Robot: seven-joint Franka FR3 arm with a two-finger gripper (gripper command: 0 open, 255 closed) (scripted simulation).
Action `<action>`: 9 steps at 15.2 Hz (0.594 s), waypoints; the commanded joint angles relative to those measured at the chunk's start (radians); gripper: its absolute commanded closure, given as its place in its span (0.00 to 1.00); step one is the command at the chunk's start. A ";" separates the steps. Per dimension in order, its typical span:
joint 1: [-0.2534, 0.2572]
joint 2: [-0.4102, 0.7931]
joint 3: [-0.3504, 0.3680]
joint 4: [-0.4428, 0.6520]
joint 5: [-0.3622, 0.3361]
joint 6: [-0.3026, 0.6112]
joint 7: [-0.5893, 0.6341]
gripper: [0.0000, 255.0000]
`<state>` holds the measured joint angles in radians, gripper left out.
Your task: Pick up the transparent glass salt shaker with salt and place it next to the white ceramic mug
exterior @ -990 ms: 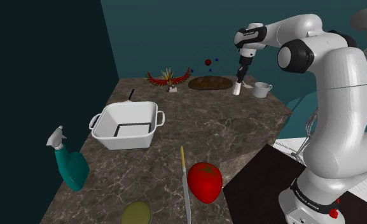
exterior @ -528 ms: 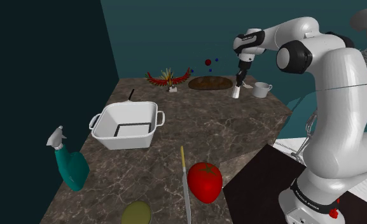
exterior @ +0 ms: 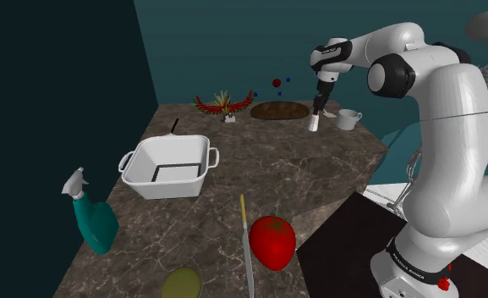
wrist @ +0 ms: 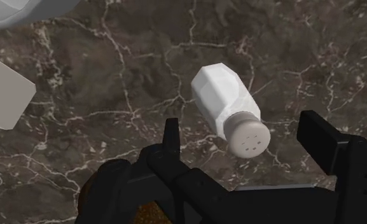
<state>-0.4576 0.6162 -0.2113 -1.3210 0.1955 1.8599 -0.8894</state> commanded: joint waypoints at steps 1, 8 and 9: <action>0.000 0.000 0.000 0.000 0.000 0.000 0.000 0.00; -0.012 -0.006 -0.004 0.118 -0.005 -0.123 0.008 0.00; -0.012 -0.006 -0.004 0.118 -0.006 -0.123 0.008 0.00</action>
<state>-0.4692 0.6091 -0.2150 -1.2111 0.1901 1.7448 -0.8819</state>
